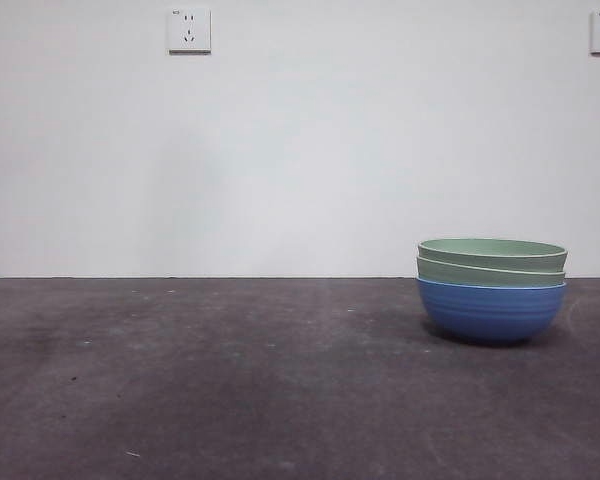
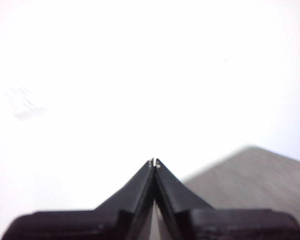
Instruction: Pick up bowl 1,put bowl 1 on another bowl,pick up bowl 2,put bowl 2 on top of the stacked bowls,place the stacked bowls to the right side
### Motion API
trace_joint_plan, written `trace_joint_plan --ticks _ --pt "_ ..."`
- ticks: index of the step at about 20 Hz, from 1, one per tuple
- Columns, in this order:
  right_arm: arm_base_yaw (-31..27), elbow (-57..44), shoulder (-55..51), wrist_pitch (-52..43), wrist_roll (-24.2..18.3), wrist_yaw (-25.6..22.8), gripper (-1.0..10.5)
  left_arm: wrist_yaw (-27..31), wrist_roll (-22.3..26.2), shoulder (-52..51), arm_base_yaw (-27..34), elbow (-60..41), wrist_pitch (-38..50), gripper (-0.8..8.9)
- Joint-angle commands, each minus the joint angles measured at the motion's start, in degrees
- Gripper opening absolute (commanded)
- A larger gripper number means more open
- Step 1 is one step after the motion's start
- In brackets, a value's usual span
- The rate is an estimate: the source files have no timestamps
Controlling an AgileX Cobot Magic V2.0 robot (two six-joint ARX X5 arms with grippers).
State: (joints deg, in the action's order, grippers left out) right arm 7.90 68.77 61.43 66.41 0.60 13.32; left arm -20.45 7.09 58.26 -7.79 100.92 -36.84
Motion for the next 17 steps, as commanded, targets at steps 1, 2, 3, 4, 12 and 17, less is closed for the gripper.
trace_joint_plan --ticks 1,2,3,4,12,17 --pt "0.0 -0.3 0.1 -0.2 -0.3 -0.2 0.0 -0.5 0.7 -7.2 4.2 -13.4 10.7 -0.03" --pt "0.0 -0.3 0.1 -0.2 -0.3 -0.2 0.0 -0.4 0.7 -11.0 6.0 -20.4 15.8 -0.03" --pt "0.0 -0.3 0.1 -0.2 -0.3 -0.2 0.0 -0.1 0.7 -14.8 7.5 -27.6 20.6 -0.03" --pt "0.0 -0.3 0.1 -0.2 -0.3 -0.2 0.0 1.3 0.7 -18.4 8.8 -34.7 25.2 -0.03" --pt "0.0 -0.3 0.1 -0.2 -0.3 -0.2 0.0 7.5 -0.5 -41.5 12.2 -77.5 40.3 -0.03" --pt "0.0 -0.3 0.0 -0.2 -0.3 -0.2 0.0 10.0 -3.4 -48.8 12.4 -90.7 40.3 -0.03"
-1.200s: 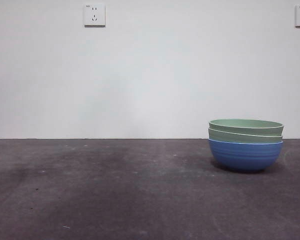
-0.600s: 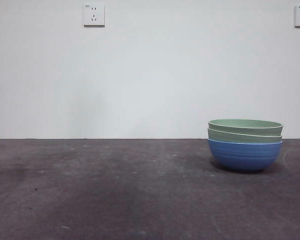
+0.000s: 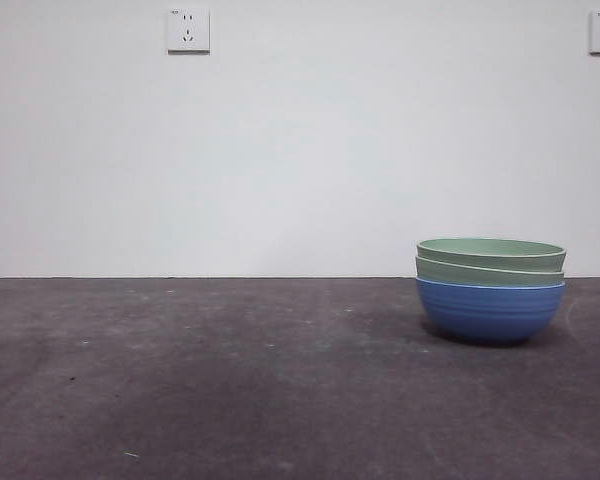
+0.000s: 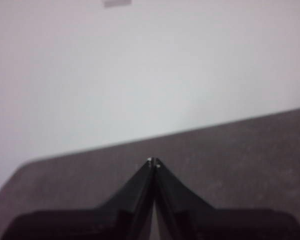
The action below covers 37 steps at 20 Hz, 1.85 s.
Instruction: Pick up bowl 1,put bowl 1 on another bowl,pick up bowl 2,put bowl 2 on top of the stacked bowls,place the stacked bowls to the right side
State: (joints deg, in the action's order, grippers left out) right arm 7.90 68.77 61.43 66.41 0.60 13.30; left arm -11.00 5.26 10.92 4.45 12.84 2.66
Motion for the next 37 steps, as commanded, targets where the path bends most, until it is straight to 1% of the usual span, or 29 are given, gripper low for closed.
trace_joint_plan --ticks 1,4,7,13,18,19,34,37 --pt "0.0 -0.3 0.1 -0.2 -0.3 -0.1 0.0 0.5 -2.1 -2.6 0.2 -4.6 0.7 -0.03" --pt "0.0 -0.3 0.1 -0.2 -0.3 -0.1 0.0 0.5 -2.7 -5.6 0.2 -9.3 0.7 -0.03" --pt "0.0 -0.3 0.1 -0.2 -0.3 -0.1 0.0 0.5 -2.7 -7.0 0.2 -11.5 0.5 -0.03" --pt "0.0 -0.3 0.0 -0.2 -0.3 -0.1 0.0 0.5 -2.7 -10.8 0.2 -11.8 -10.4 -0.03" --pt "0.0 -0.3 0.1 -0.2 -0.3 -0.1 0.0 0.4 -5.0 -10.8 0.2 -11.8 -15.3 -0.03" --pt "0.0 -0.3 0.1 -0.2 -0.3 -0.1 0.0 0.4 -5.6 -10.8 0.2 -11.8 -14.7 -0.03" --pt "0.0 -0.3 0.1 -0.2 -0.3 -0.1 0.0 0.4 -5.5 -10.8 0.2 -11.8 -14.8 -0.03" --pt "-0.7 -0.3 -0.6 -0.5 -3.7 -0.4 0.0 0.4 -5.5 -10.8 0.2 -11.8 -14.8 -0.03"
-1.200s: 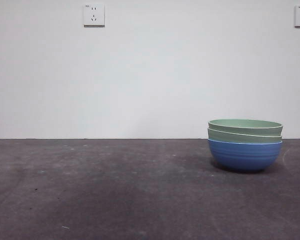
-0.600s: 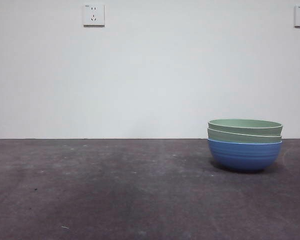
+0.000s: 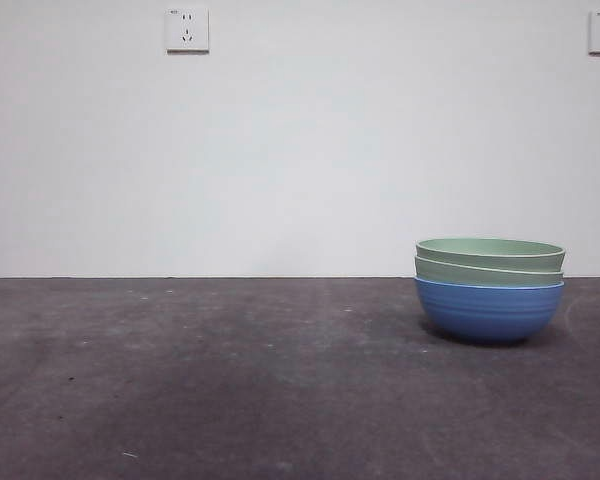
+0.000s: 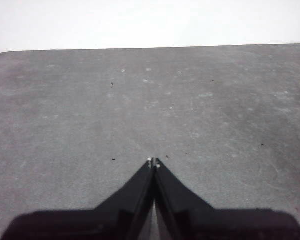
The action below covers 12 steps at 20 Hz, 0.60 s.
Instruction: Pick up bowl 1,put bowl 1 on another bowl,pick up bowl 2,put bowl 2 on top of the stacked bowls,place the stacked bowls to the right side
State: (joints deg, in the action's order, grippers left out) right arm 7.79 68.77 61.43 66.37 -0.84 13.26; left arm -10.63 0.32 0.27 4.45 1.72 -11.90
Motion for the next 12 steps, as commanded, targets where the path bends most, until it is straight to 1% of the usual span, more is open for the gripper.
trace_joint_plan --ticks 1,2,3,5,6,8,12 --pt "-1.4 -0.3 -2.1 -0.8 -3.2 -0.3 0.0 0.1 -0.6 -0.2 0.2 -0.7 -0.3 -0.03" --pt "-1.9 -0.3 -3.9 -1.7 -5.2 -0.2 0.0 0.1 -0.6 -0.2 0.2 -0.7 -0.3 -0.03" --pt "-2.1 -0.3 -5.9 -3.1 -5.2 -0.1 0.0 0.1 -0.6 -0.2 0.2 -0.7 -0.3 -0.03" --pt "-2.2 -1.0 -10.9 -10.2 -4.2 0.2 0.0 0.0 -0.6 -0.2 0.2 -0.7 -0.3 -0.03" --pt "-2.5 -2.3 -13.7 -15.2 -2.9 0.2 0.0 0.1 -0.6 -0.2 0.2 -0.7 -0.3 -0.03" --pt "-3.0 -7.5 -20.2 -25.3 0.4 0.2 0.0 0.0 -0.6 -0.2 0.2 -0.7 -0.3 -0.03" --pt "-4.1 -24.9 -32.5 -44.2 4.0 -0.2 0.0 0.1 -0.6 -0.2 0.2 -0.7 -0.3 -0.03"
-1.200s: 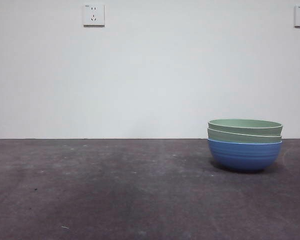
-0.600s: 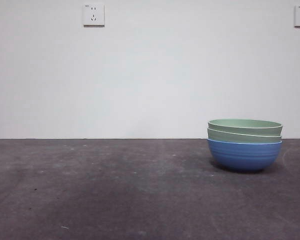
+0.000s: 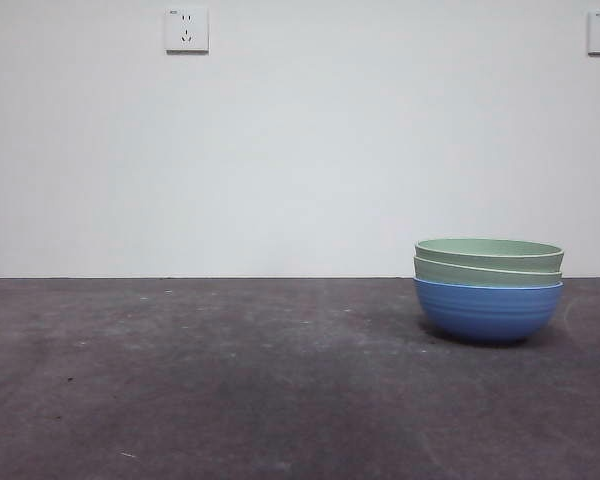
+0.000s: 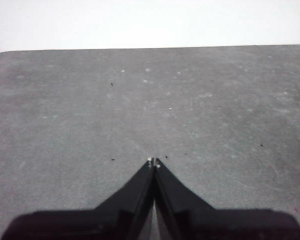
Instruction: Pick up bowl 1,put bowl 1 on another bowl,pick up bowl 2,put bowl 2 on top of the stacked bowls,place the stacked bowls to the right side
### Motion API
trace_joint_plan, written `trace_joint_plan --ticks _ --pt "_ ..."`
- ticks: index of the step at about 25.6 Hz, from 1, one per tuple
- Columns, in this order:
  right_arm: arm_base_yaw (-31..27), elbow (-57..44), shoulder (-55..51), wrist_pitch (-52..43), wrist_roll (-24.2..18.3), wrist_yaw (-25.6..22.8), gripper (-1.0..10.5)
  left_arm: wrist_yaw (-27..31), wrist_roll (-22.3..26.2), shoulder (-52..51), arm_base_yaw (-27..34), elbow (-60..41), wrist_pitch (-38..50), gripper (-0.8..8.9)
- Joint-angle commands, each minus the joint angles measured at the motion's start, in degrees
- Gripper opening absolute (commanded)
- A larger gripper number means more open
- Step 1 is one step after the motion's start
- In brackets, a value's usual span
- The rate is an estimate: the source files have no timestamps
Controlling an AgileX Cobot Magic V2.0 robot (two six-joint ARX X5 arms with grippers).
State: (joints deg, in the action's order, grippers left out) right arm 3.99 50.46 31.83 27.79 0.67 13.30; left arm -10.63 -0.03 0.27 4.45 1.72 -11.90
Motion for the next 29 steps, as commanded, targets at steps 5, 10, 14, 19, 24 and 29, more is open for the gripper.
trace_joint_plan --ticks 5,10,14,19,24,29 --pt "-0.3 -26.4 -14.5 -19.9 2.5 -0.4 0.0 0.0 -0.2 -0.2 0.2 -0.7 -0.3 -0.03" --pt "-0.3 -37.3 -21.7 -21.9 2.8 -5.5 0.0 0.1 -0.2 -0.2 0.2 -0.7 -0.3 -0.03" --pt "-0.3 -42.4 -26.0 -21.9 3.1 -6.4 0.0 0.1 -0.2 -0.2 0.2 -0.7 -0.3 -0.03" --pt "-0.3 -46.5 -28.9 -21.9 4.7 -6.4 0.0 0.1 -0.2 -0.2 0.2 -0.7 -0.3 -0.03" --pt "-0.3 -49.1 -31.3 -21.0 6.4 -6.3 0.0 0.1 -0.2 -0.2 0.2 -0.7 -0.3 -0.03" --pt "-0.3 -49.9 -31.8 -17.6 6.4 -6.2 0.0 0.1 -0.2 -0.2 0.2 -0.7 -0.3 -0.03"
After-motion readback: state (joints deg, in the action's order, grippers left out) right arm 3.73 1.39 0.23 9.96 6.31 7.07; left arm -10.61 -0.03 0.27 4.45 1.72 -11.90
